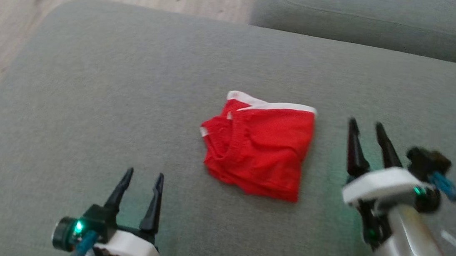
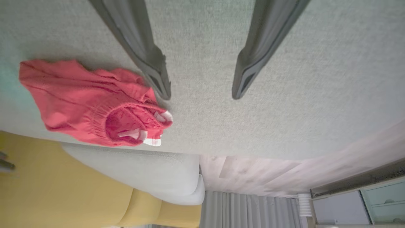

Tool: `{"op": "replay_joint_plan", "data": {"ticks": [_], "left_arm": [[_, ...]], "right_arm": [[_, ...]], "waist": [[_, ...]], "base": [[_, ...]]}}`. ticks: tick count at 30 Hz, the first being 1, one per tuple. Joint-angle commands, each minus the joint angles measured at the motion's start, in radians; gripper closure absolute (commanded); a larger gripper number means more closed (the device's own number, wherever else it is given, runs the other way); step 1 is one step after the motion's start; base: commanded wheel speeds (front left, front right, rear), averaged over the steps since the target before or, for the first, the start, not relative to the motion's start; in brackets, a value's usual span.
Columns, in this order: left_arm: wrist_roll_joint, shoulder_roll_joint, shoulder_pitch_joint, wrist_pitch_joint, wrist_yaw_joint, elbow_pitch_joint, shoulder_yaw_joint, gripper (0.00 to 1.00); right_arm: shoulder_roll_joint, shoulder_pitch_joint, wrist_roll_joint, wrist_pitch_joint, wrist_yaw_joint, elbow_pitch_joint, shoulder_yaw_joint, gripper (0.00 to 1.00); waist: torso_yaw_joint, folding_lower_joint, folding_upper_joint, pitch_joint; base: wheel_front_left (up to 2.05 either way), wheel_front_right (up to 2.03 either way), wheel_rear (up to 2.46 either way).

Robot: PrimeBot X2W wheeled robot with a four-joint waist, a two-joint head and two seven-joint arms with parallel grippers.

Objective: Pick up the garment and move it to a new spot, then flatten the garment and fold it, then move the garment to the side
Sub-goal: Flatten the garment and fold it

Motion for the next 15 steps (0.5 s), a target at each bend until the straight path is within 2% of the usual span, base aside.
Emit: {"op": "replay_joint_plan", "data": {"ticks": [1,4,9,15], "left_arm": [[0.010,0.001,-0.043,-0.005,0.003,-0.040,0.044,0.00],[0.016,0.001,-0.043,-0.005,0.005,-0.047,0.068,0.00],[0.022,0.001,-0.023,-0.005,0.013,-0.060,0.116,0.00],[0.032,0.001,0.030,-0.005,0.008,-0.067,0.144,0.00]], "right_arm": [[0.014,0.032,-0.054,-0.013,-0.001,-0.045,-0.030,0.00],[0.016,0.087,-0.172,-0.013,-0.001,-0.105,-0.106,0.00],[0.016,0.153,-0.218,-0.013,-0.001,-0.149,-0.144,0.00],[0.017,0.207,-0.254,-0.013,-0.001,-0.165,-0.161,0.00]], "waist": [[-0.046,-0.0001,0.0000,-0.014],[-0.083,-0.0001,0.0000,-0.025],[-0.132,-0.0001,0.0000,-0.050],[-0.154,-0.0001,0.0000,-0.068]], "base": [[0.00,0.00,0.00],[0.00,0.00,0.00],[0.00,0.00,0.00],[0.00,0.00,0.00]]}}
